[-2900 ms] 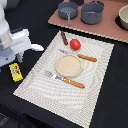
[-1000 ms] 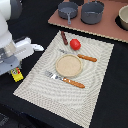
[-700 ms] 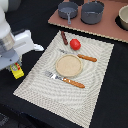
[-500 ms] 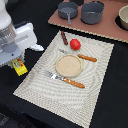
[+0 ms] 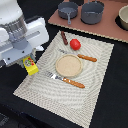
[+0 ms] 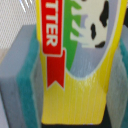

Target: Interact with the objects in diverse but meaningful ways.

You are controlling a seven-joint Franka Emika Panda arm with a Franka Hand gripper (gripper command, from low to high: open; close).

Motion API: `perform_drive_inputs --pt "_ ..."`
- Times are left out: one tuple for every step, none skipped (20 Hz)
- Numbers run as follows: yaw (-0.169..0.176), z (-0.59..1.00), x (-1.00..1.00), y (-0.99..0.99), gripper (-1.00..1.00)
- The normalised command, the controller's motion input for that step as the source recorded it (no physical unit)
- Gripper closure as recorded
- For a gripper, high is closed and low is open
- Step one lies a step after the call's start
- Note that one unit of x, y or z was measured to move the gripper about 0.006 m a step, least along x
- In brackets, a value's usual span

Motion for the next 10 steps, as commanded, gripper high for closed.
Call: perform_drive_inputs --pt "-0.078 0.00 0.89 -0.27 1.00" --pt "-0.078 0.01 0.89 -0.27 1.00" --pt "-0.075 0.01 0.90 -0.26 1.00" --pt "-0.070 0.00 0.92 -0.25 1.00" --pt "-0.057 0.00 0.93 -0.23 1.00" --pt "-0.034 0.00 0.98 -0.18 1.00" --pt "-0.023 0.00 1.00 -0.15 1.00" --pt "-0.026 0.00 0.98 -0.17 1.00" --pt "-0.024 0.00 0.98 -0.17 1.00" --pt "-0.024 0.00 0.99 -0.17 1.00"
